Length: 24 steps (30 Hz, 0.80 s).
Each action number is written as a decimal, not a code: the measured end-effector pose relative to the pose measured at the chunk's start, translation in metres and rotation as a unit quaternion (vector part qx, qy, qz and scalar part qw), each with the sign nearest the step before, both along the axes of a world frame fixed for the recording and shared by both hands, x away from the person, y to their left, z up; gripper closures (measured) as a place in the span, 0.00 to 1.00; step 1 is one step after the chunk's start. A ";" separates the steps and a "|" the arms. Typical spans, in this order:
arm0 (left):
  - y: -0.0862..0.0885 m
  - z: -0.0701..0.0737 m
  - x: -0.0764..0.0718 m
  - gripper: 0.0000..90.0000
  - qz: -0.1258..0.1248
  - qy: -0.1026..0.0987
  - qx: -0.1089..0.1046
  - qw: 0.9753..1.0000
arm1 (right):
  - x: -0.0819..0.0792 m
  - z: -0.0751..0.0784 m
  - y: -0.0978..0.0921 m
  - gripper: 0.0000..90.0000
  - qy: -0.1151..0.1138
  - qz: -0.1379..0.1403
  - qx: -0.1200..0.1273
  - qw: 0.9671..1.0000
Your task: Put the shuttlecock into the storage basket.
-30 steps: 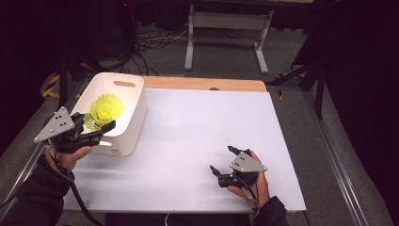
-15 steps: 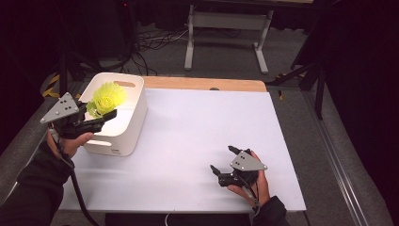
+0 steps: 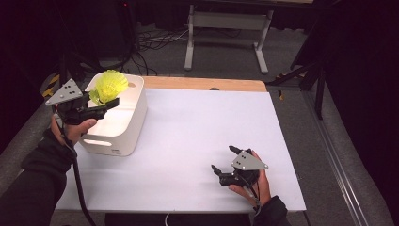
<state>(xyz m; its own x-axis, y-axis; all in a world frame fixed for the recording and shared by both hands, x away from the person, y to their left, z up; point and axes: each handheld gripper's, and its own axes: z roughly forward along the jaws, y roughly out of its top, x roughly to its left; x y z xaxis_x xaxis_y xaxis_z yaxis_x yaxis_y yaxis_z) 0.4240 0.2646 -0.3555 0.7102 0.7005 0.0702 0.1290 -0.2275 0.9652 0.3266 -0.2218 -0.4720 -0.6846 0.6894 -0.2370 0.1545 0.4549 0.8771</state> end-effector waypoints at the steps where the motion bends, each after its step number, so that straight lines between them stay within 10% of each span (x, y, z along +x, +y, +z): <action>1: -0.001 0.000 0.003 0.52 0.001 0.003 0.008 1.000 | 0.000 0.000 0.000 0.14 0.000 0.001 -0.001 1.000; 24: 0.002 -0.008 0.072 0.52 0.044 0.084 0.061 0.994 | 0.003 -0.001 0.002 0.14 0.001 0.013 -0.015 1.000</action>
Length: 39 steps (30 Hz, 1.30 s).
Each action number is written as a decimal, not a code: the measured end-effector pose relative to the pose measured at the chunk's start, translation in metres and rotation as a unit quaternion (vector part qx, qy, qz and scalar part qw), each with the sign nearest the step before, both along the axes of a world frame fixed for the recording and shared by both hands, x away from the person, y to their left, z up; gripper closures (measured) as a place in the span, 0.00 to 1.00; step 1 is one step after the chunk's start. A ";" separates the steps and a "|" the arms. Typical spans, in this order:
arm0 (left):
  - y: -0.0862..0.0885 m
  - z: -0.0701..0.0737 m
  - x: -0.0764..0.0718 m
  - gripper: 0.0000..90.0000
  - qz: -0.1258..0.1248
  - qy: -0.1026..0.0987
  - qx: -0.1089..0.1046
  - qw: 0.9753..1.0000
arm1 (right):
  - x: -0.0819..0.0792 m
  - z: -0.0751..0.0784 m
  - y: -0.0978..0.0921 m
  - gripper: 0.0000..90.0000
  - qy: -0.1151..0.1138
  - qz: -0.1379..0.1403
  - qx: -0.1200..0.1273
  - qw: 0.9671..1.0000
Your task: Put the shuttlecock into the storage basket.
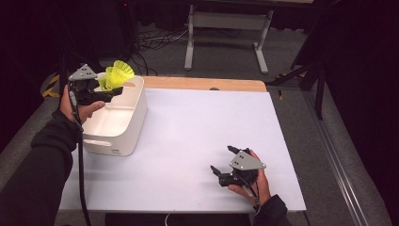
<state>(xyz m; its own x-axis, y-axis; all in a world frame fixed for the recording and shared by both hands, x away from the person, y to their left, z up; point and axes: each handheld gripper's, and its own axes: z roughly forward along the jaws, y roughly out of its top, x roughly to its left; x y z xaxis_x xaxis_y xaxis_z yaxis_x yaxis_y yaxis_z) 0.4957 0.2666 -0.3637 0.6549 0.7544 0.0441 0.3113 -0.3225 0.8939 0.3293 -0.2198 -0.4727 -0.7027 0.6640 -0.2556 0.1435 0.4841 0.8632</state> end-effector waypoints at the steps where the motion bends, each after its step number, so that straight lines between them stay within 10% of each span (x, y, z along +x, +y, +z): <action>1: 0.000 -0.001 0.002 0.52 0.003 0.004 0.007 1.000 | 0.001 0.000 0.000 0.14 0.000 -0.001 0.000 1.000; 14: -0.008 -0.015 0.023 0.53 0.036 0.066 0.079 0.994 | 0.003 0.000 -0.001 0.14 0.000 0.002 -0.001 1.000; 39: -0.038 -0.035 0.040 0.38 0.014 0.155 0.184 0.971 | 0.005 -0.001 0.002 0.14 0.014 0.013 0.005 1.000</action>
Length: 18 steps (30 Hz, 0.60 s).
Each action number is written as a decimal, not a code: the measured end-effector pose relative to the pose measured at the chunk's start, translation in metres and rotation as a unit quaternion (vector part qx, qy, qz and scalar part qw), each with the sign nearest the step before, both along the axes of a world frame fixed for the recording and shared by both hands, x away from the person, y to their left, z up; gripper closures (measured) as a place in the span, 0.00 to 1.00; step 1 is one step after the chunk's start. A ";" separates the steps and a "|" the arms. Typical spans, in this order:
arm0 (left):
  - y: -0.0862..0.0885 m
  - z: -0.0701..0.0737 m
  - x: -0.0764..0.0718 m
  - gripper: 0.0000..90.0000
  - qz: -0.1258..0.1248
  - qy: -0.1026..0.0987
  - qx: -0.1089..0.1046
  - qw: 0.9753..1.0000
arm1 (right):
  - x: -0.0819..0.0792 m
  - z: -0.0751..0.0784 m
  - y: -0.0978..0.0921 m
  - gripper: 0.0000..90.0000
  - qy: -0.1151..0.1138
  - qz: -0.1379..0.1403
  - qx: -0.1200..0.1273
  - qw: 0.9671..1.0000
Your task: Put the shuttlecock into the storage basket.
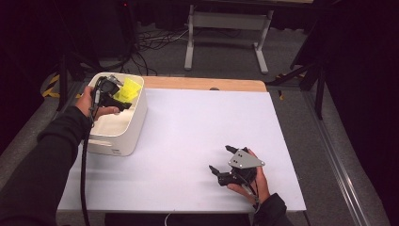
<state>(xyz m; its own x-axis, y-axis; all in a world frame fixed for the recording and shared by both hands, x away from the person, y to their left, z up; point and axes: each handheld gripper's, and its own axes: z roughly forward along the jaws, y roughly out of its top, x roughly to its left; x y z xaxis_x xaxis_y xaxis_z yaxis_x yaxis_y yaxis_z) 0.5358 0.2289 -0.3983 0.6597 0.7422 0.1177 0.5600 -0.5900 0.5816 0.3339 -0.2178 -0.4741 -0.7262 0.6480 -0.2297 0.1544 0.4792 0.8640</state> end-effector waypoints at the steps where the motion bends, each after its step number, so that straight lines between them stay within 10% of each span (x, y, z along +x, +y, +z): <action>1: -0.001 -0.001 0.000 0.38 0.000 0.004 0.002 1.000 | 0.000 0.000 0.000 0.15 0.002 0.001 0.001 1.000; 18: -0.002 -0.002 0.001 0.28 -0.007 0.012 0.012 1.000 | 0.001 -0.003 0.002 0.14 0.011 0.006 -0.005 1.000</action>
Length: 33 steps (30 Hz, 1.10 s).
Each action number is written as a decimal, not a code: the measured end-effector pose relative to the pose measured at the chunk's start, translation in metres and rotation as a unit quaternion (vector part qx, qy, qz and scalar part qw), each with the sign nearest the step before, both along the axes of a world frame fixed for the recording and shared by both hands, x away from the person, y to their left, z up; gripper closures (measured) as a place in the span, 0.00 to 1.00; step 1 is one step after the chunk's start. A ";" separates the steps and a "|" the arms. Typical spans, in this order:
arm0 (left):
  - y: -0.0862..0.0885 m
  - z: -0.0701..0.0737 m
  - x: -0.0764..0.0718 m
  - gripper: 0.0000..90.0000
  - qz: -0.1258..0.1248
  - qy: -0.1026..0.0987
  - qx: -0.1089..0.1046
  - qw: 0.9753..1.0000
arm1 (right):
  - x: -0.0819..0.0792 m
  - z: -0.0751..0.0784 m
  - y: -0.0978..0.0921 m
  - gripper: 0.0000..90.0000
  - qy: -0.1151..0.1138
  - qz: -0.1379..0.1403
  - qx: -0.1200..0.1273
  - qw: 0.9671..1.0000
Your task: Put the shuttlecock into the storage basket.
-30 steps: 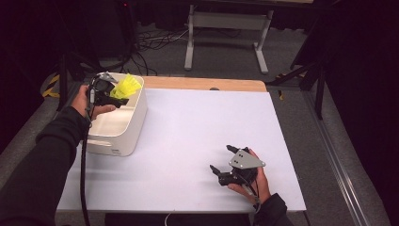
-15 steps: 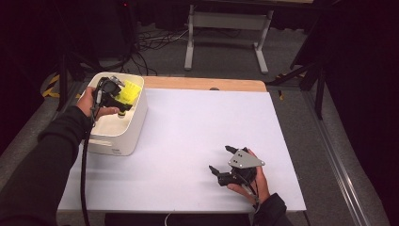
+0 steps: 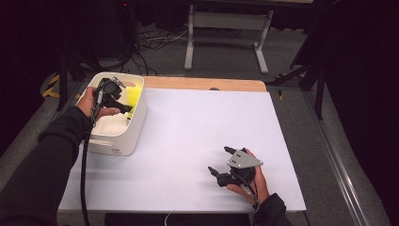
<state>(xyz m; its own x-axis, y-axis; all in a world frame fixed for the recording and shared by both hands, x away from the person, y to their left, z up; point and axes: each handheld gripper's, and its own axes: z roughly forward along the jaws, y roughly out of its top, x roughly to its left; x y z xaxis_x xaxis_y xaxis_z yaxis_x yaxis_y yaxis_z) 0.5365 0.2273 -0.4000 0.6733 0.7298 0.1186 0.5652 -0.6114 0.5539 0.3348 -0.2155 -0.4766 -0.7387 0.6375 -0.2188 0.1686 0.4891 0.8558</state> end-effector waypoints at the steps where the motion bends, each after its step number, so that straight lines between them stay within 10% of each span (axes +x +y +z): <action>1: 0.000 0.000 0.000 0.26 -0.003 -0.002 -0.003 1.000 | 0.000 0.000 0.000 0.14 0.000 0.000 -0.001 1.000; 16: 0.002 0.019 -0.015 0.14 -0.022 -0.056 -0.010 0.998 | -0.002 0.003 -0.001 0.14 -0.009 -0.004 -0.003 1.000; 33: 0.011 0.044 -0.053 0.14 -0.025 -0.152 -0.062 0.986 | -0.005 0.006 -0.002 0.14 -0.023 -0.008 -0.009 1.000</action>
